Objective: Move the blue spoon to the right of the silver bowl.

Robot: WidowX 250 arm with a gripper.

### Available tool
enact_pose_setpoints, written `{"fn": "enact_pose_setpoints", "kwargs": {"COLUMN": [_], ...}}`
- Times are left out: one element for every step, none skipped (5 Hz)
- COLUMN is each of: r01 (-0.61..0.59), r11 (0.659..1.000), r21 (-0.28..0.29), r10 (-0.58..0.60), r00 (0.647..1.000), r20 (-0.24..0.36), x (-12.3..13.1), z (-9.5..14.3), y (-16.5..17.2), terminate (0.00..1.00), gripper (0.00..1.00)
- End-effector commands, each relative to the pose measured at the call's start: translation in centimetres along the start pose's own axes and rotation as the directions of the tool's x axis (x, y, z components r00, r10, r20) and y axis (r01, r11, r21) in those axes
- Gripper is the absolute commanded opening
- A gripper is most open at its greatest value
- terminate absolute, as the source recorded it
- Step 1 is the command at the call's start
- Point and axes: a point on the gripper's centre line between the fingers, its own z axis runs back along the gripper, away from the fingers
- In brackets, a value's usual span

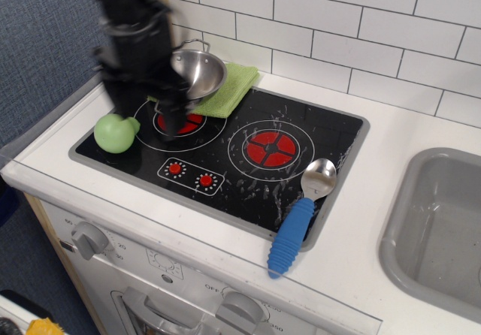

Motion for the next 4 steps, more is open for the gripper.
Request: {"fn": "enact_pose_setpoints", "kwargs": {"r01": [0.069, 0.028, -0.013, -0.016], "r11": [0.998, 1.0, 1.0, 0.999], "r21": [0.01, 0.007, -0.001, -0.029], "r10": [-0.07, -0.028, 0.013, 0.015], "r00": [0.989, 0.998, 1.0, 1.0], "r20": [0.129, 0.059, -0.001, -0.027], "x": [0.2, -0.5, -1.3, -1.9], "z": [5.3, 2.9, 0.1, -2.0], "y": [-8.7, -11.9, -13.1, -14.4], "terminate": [0.0, 0.0, 0.0, 0.0], "gripper": [1.0, 1.0, 1.0, 1.0]}}
